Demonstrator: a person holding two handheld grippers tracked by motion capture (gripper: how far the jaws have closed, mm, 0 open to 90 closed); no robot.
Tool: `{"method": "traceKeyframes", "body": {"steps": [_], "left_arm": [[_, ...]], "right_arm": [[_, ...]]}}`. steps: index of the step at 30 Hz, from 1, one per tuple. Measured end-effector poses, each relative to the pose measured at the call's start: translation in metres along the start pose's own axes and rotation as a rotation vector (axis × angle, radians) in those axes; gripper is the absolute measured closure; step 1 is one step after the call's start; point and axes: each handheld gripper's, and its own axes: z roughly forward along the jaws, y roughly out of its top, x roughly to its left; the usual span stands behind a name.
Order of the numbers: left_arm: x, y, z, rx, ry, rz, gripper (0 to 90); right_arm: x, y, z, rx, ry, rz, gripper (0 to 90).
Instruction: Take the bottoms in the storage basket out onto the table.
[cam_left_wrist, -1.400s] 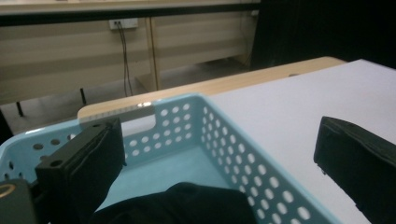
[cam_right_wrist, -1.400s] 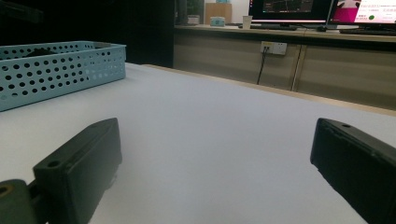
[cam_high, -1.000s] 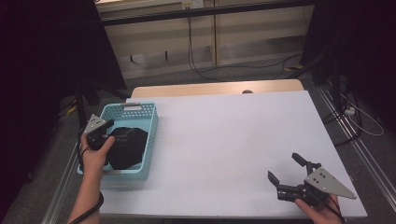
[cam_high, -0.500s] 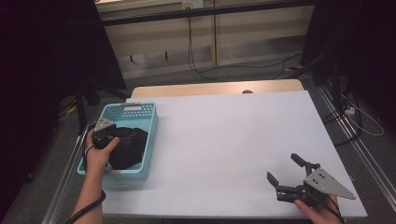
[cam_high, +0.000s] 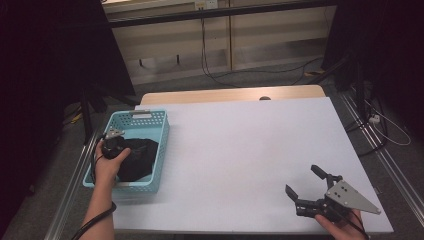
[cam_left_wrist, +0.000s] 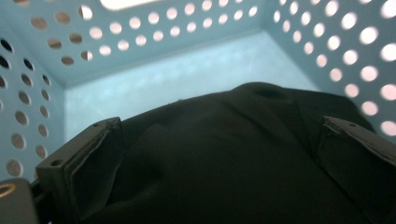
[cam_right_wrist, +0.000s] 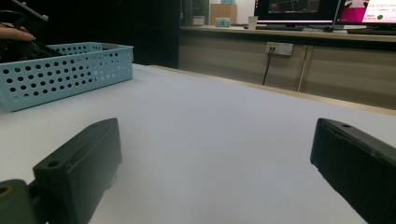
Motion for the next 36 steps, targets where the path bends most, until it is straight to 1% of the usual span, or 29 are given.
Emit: {"method": "traceKeyframes", "body": {"steps": [1,3,4,7,8,9,10,11,14,15,18,21,29,30,32,34,35,36], "left_arm": [[0.001,-0.002,0.002,0.026,-0.006,-0.02,0.9],[0.002,-0.002,0.003,0.031,-0.003,-0.026,0.2],[0.002,-0.004,0.005,0.045,-0.003,-0.059,0.0],[0.003,-0.005,0.007,0.051,-0.005,-0.071,0.0],[0.004,-0.006,0.008,0.062,-0.013,-0.087,0.0],[0.004,-0.006,0.008,0.062,-0.013,-0.087,0.0],[0.004,-0.008,0.009,0.068,-0.014,-0.125,0.0],[0.004,-0.008,0.01,0.076,-0.013,-0.148,0.0],[0.003,-0.008,0.011,0.08,-0.005,-0.158,0.0],[0.001,-0.008,0.012,0.084,0.006,-0.149,0.0],[0.001,-0.009,0.013,0.086,0.01,-0.149,0.0],[-0.002,-0.011,0.014,0.072,0.022,-0.167,0.0],[-0.006,-0.01,0.014,0.088,0.047,-0.179,1.7],[-0.006,-0.009,0.014,0.094,0.05,-0.17,1.9],[-0.007,-0.008,0.015,0.104,0.056,-0.182,2.5],[-0.007,-0.007,0.014,0.115,0.055,-0.179,5.2],[-0.007,-0.006,0.014,0.125,0.057,-0.185,5.2],[-0.008,-0.004,0.013,0.141,0.058,-0.193,7.7]], "right_arm": [[0.0,0.0,0.0,-0.001,0.001,0.001,1.3],[0.0,0.0,0.0,-0.001,0.002,0.0,1.3],[0.0,0.0,0.0,-0.002,0.002,0.001,1.3],[0.001,0.0,-0.001,-0.004,0.003,0.002,1.3],[0.001,0.0,-0.001,-0.004,0.004,0.002,1.3],[0.001,0.0,-0.001,-0.004,0.004,0.002,1.3],[0.001,0.0,-0.001,-0.002,0.005,0.002,1.3],[0.001,0.0,-0.001,-0.002,0.006,0.002,1.3],[0.001,0.0,-0.001,0.0,0.004,0.003,1.3],[0.001,0.0,-0.001,0.001,0.005,0.003,1.3],[0.001,0.0,-0.001,0.001,0.004,0.002,1.3],[0.001,0.0,-0.001,0.004,0.005,0.003,1.3],[0.002,0.0,0.0,0.001,0.009,-0.003,1.5],[0.002,0.001,0.0,0.0,0.01,-0.004,1.4],[0.002,0.001,0.0,-0.002,0.012,-0.005,1.5],[0.003,0.001,0.0,-0.005,0.014,-0.005,1.5],[0.003,0.001,0.0,-0.005,0.014,-0.005,1.5],[0.003,0.001,0.0,-0.002,0.015,-0.005,1.6]]}}
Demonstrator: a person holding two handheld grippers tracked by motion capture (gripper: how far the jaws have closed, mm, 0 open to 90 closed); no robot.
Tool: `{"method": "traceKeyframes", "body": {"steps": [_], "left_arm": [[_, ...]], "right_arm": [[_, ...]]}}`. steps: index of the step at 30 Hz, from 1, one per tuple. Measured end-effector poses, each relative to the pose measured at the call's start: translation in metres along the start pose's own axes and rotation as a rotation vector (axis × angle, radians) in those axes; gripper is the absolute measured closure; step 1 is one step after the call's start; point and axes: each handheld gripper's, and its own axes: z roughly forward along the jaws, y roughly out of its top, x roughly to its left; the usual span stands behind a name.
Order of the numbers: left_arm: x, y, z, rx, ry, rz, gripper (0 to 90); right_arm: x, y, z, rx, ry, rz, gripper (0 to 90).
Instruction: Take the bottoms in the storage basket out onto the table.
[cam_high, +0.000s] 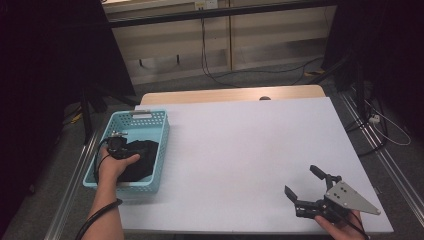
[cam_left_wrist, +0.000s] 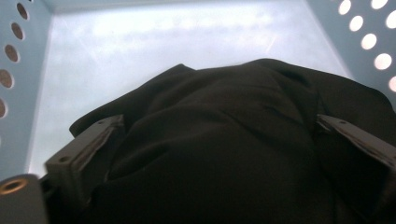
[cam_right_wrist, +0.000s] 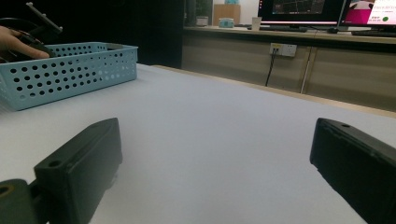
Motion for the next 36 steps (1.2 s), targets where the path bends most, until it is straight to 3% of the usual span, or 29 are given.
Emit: {"method": "traceKeyframes", "body": {"steps": [2,3,8,9,15,20,24,28,33,36], "left_arm": [[0.0,0.001,-0.001,0.009,0.001,0.001,11.9],[-0.002,0.002,-0.001,0.012,0.004,-0.018,15.5],[-0.001,0.003,-0.006,0.014,-0.042,-0.02,30.2],[-0.001,0.003,-0.006,0.011,-0.044,-0.027,36.6],[-0.005,0.007,-0.008,0.042,-0.053,-0.044,48.4],[-0.006,0.01,-0.008,0.036,-0.064,-0.046,57.9],[-0.008,0.013,-0.009,0.034,-0.069,-0.054,62.1],[-0.011,0.02,-0.012,0.061,-0.045,-0.032,65.3],[-0.01,0.032,-0.024,0.073,-0.031,-0.052,67.5],[-0.008,0.037,-0.031,0.063,-0.021,-0.04,67.7]], "right_arm": [[0.0,0.0,0.0,0.001,0.002,0.001,1.6],[0.0,0.0,0.0,0.003,0.002,0.001,1.6],[0.0,0.001,0.0,0.002,0.002,-0.002,1.6],[0.0,0.001,0.0,0.001,0.004,-0.003,1.6],[0.0,0.001,0.001,0.002,0.011,-0.005,1.6],[0.0,0.001,0.0,0.002,0.009,-0.006,1.6],[-0.001,0.001,0.0,0.001,0.007,-0.005,1.4],[-0.002,0.001,0.001,0.0,0.002,0.003,1.4],[-0.002,0.001,0.0,-0.007,0.001,0.001,1.3],[-0.002,0.001,0.0,-0.003,0.004,0.007,1.1]]}}
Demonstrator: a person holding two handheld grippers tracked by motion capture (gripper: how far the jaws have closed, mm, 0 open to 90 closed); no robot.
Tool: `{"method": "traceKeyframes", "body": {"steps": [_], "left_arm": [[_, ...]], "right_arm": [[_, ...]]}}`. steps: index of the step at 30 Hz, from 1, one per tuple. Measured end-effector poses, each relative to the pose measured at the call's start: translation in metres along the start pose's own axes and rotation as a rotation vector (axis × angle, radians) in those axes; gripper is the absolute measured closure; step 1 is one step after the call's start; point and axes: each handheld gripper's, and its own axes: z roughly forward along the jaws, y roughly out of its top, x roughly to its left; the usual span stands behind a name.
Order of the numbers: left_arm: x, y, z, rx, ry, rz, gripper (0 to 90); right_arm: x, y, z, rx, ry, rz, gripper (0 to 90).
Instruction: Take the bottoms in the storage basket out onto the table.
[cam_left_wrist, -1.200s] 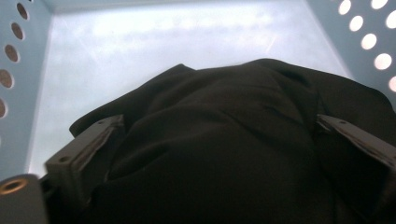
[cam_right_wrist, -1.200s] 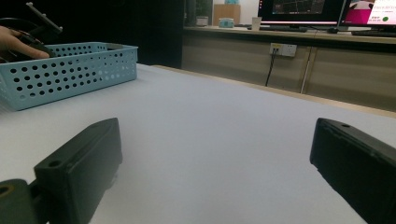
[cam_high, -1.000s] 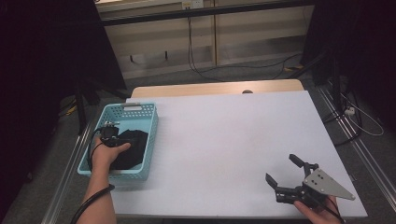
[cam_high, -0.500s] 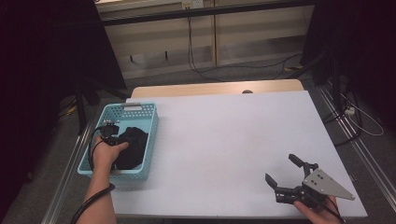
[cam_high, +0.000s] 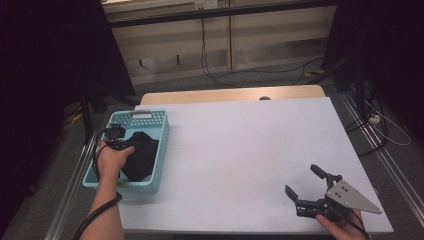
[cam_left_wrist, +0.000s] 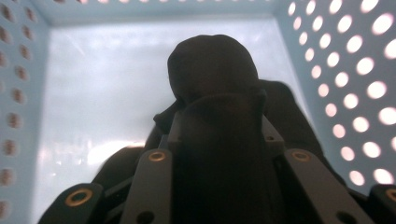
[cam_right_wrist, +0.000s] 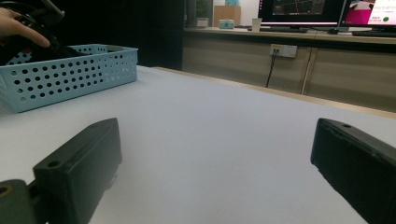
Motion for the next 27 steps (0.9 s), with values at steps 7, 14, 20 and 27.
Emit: {"method": "traceKeyframes", "body": {"steps": [7,14,20,27], "left_arm": [[0.004,0.021,-0.033,-0.027,0.018,0.003,67.8],[0.002,0.043,-0.065,-0.089,0.009,0.014,67.8],[-0.011,0.066,-0.091,-0.124,-0.02,0.049,67.8],[-0.047,0.088,-0.112,-0.157,-0.111,0.121,67.6]], "right_arm": [[0.0,0.0,0.0,0.0,-0.001,0.002,0.8],[-0.001,0.0,0.001,0.001,-0.007,0.001,0.8],[-0.001,-0.001,0.001,0.004,-0.007,0.004,0.7],[0.0,-0.001,0.002,0.006,-0.001,0.0,0.7]]}}
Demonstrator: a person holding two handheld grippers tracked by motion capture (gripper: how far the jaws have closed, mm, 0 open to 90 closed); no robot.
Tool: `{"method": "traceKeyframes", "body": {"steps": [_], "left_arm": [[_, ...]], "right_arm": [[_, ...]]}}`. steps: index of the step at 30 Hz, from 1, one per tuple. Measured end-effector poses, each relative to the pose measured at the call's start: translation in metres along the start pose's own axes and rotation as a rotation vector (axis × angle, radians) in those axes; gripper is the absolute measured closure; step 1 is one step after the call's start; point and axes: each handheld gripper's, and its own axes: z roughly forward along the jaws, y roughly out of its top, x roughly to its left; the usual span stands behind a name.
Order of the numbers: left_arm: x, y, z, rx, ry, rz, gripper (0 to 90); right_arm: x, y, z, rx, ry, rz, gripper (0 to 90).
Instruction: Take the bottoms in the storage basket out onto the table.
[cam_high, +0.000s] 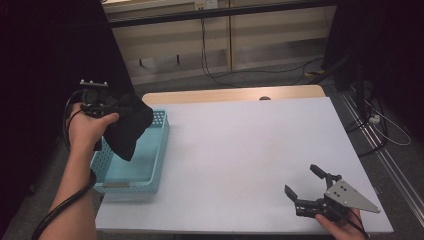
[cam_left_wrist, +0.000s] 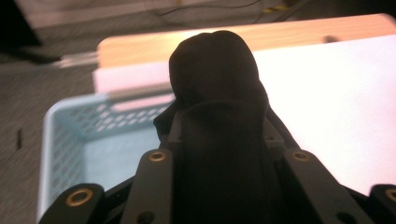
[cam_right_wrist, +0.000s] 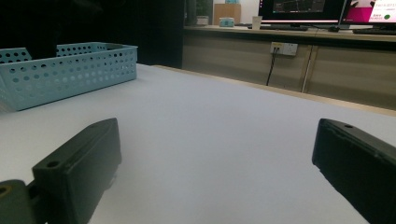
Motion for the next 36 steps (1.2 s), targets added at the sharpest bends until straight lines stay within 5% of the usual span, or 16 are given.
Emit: {"method": "traceKeyframes", "body": {"steps": [10,19,23,36], "left_arm": [[-0.072,0.024,0.007,-0.058,-0.186,0.122,67.4],[-0.133,0.019,0.027,-0.056,-0.329,0.214,67.0],[-0.152,0.004,0.045,-0.035,-0.373,0.245,66.9],[-0.184,-0.04,0.081,-0.013,-0.431,0.319,66.3]], "right_arm": [[0.0,0.0,0.001,0.005,0.0,-0.002,0.7],[0.0,0.0,0.0,0.005,0.0,-0.003,0.8],[0.0,-0.001,0.0,0.014,0.004,-0.007,0.8],[-0.002,-0.001,0.001,0.018,-0.007,-0.019,1.0]]}}
